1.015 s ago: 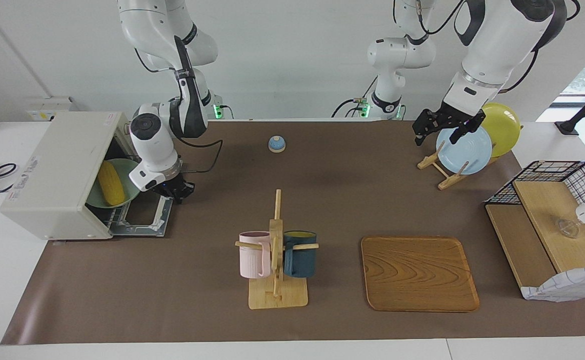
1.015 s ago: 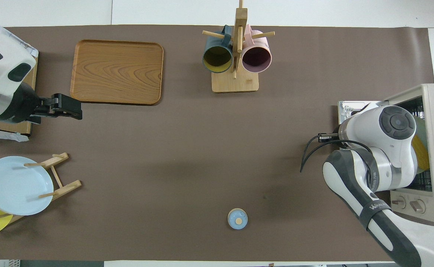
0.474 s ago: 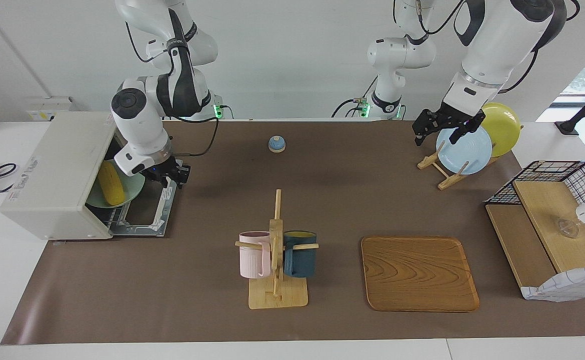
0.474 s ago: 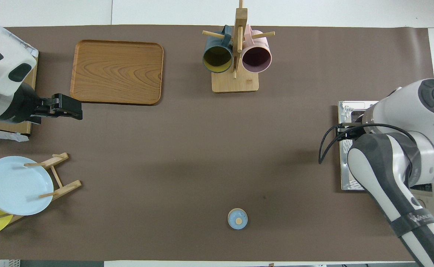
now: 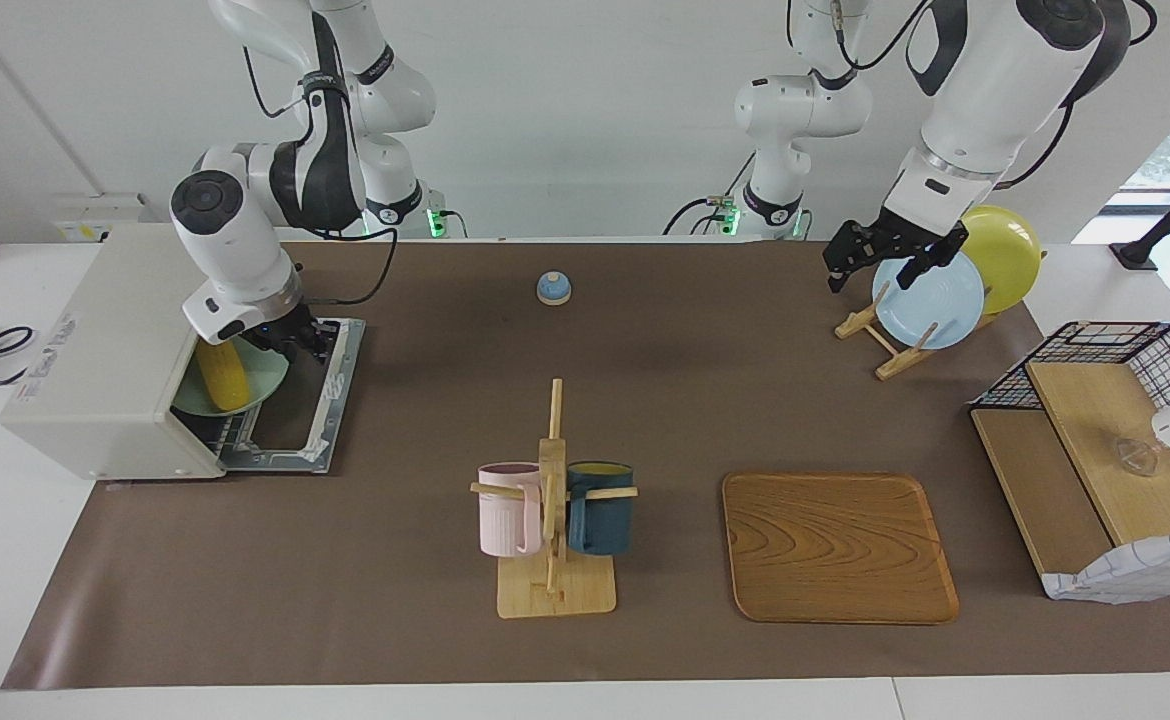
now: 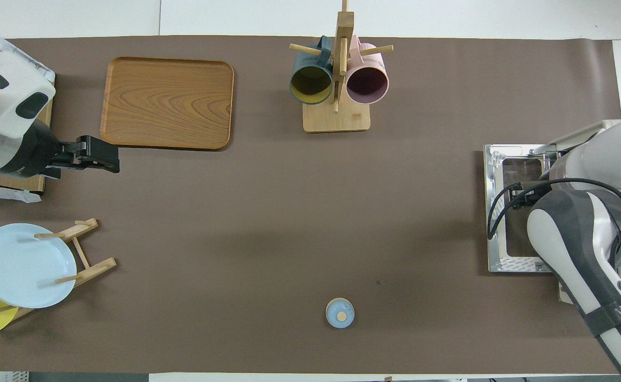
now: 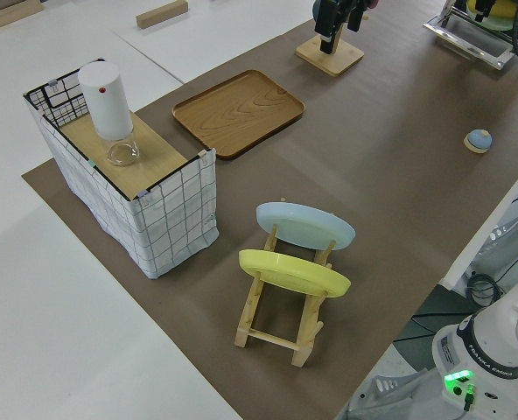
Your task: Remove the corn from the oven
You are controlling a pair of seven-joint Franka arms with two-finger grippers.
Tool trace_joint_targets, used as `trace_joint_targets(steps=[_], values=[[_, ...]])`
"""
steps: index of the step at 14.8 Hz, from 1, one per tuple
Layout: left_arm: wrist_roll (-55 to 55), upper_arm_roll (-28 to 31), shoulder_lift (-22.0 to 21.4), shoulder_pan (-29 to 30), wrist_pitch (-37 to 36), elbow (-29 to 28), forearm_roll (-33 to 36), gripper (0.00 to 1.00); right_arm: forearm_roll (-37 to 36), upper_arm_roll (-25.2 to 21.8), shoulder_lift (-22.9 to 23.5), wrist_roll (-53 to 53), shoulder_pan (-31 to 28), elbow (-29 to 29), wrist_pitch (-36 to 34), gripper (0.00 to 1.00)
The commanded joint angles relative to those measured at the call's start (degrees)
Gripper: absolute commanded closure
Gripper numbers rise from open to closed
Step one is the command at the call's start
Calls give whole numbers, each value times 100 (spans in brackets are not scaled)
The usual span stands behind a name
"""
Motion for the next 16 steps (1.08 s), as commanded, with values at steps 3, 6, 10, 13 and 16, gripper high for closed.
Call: trace_joint_targets(steps=[3, 6, 10, 13, 16], values=[[-66, 4, -203, -7, 136, -249, -73, 0, -324, 28, -225, -416, -152, -561, 664, 63], [-127, -4, -203, -7, 127, -249, -73, 0, -394, 19, -225, -758, -179, -579, 682, 64], [-180, -4, -203, -7, 127, -249, -82, 0, -630, 28, -268, -961, -232, -675, 709, 64], [-224, -4, -203, -7, 119, -258, -82, 0, -675, 28, -295, -979, -258, -799, 919, 64], [-286, -4, -211, -7, 119, -258, -82, 0, -684, 28, -278, -978, -258, -834, 981, 66]])
